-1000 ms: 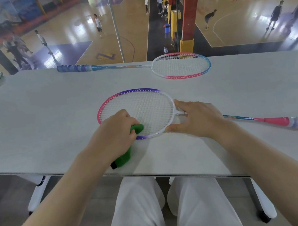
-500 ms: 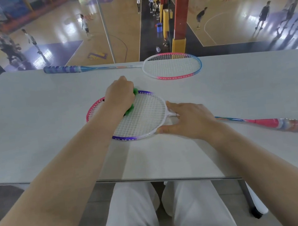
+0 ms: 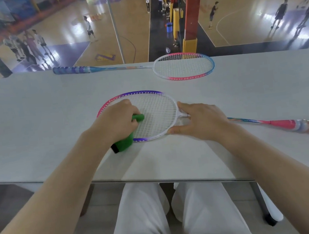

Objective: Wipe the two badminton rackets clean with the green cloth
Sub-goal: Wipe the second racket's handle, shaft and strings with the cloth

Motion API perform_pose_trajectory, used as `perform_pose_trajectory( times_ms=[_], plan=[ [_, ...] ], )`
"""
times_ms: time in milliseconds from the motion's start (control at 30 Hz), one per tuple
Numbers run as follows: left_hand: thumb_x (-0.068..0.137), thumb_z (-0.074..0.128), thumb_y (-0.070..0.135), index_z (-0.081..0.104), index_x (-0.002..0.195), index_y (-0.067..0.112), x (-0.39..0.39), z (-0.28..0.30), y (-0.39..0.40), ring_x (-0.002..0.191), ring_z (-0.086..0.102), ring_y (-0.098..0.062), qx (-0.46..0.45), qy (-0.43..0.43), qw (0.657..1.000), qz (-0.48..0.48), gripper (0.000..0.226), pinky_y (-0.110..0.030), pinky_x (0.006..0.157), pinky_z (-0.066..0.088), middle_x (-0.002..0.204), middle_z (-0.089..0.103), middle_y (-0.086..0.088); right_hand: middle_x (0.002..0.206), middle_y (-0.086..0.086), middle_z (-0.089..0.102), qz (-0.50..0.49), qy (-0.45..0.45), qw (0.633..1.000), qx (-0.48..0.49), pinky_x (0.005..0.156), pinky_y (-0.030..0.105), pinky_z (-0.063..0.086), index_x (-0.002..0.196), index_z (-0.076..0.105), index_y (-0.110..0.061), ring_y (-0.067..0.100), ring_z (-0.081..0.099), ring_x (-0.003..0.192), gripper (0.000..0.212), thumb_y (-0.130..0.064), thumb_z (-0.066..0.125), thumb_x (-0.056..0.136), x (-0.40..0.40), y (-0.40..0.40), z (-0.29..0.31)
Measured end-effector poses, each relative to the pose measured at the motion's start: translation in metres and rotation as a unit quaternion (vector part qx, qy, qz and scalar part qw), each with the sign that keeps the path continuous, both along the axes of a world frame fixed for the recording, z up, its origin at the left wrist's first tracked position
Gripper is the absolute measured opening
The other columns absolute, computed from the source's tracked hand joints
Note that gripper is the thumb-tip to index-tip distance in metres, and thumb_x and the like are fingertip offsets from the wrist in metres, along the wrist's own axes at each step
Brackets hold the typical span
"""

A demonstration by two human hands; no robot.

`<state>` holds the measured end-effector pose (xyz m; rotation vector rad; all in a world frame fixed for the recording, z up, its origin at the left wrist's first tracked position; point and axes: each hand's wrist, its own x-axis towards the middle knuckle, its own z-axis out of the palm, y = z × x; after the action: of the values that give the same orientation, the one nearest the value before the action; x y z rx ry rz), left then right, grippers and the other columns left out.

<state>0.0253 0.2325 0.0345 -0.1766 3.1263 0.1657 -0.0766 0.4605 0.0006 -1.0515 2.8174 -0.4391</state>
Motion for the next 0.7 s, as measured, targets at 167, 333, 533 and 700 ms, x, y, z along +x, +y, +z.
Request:
perform_pose_trajectory(
  times_ms=[167, 333, 533, 700],
  plan=[
    [0.093, 0.048, 0.02, 0.063, 0.126, 0.03, 0.042, -0.001, 0.004, 0.096, 0.056, -0.017, 0.016, -0.018, 1.0, 0.009, 0.037, -0.036, 0.085, 0.049, 0.111, 0.051, 0.006, 0.128, -0.011, 0.062, -0.002, 0.001, 1.0, 0.01, 0.088, 0.036, 0.046, 0.143, 0.034, -0.045, 0.017, 0.057, 0.117, 0.093, -0.092, 0.046, 0.064, 0.001, 0.0, 0.0],
    [0.095, 0.046, 0.021, 0.064, 0.123, 0.03, 0.05, -0.008, 0.005, 0.094, 0.056, -0.015, -0.011, 0.004, 1.0, 0.023, 0.035, -0.034, 0.084, 0.049, 0.109, 0.051, 0.008, 0.134, -0.017, 0.057, -0.003, -0.011, 1.0, 0.0, 0.089, 0.032, 0.042, 0.145, 0.03, -0.049, 0.013, 0.055, 0.121, 0.094, -0.091, 0.049, 0.064, 0.003, 0.001, 0.003],
    [0.094, 0.048, 0.018, 0.067, 0.113, 0.018, 0.014, -0.011, -0.001, 0.084, 0.056, -0.021, -0.064, 0.035, 0.995, 0.065, 0.026, -0.033, 0.074, 0.048, 0.104, 0.054, -0.002, 0.13, -0.017, 0.06, -0.006, -0.025, 1.0, -0.017, 0.092, 0.035, 0.046, 0.145, 0.031, -0.049, 0.015, 0.056, 0.118, 0.096, -0.093, 0.048, 0.062, 0.001, 0.003, 0.002],
    [0.096, 0.049, 0.018, 0.067, 0.11, 0.013, -0.038, -0.014, -0.016, 0.084, 0.058, -0.024, -0.075, 0.078, 0.991, 0.077, 0.024, -0.035, 0.074, 0.047, 0.102, 0.054, -0.007, 0.136, -0.021, 0.055, -0.005, -0.031, 0.999, -0.011, 0.092, 0.031, 0.042, 0.146, 0.031, -0.048, 0.011, 0.054, 0.122, 0.094, -0.091, 0.05, 0.064, -0.003, 0.003, 0.001]
  ],
)
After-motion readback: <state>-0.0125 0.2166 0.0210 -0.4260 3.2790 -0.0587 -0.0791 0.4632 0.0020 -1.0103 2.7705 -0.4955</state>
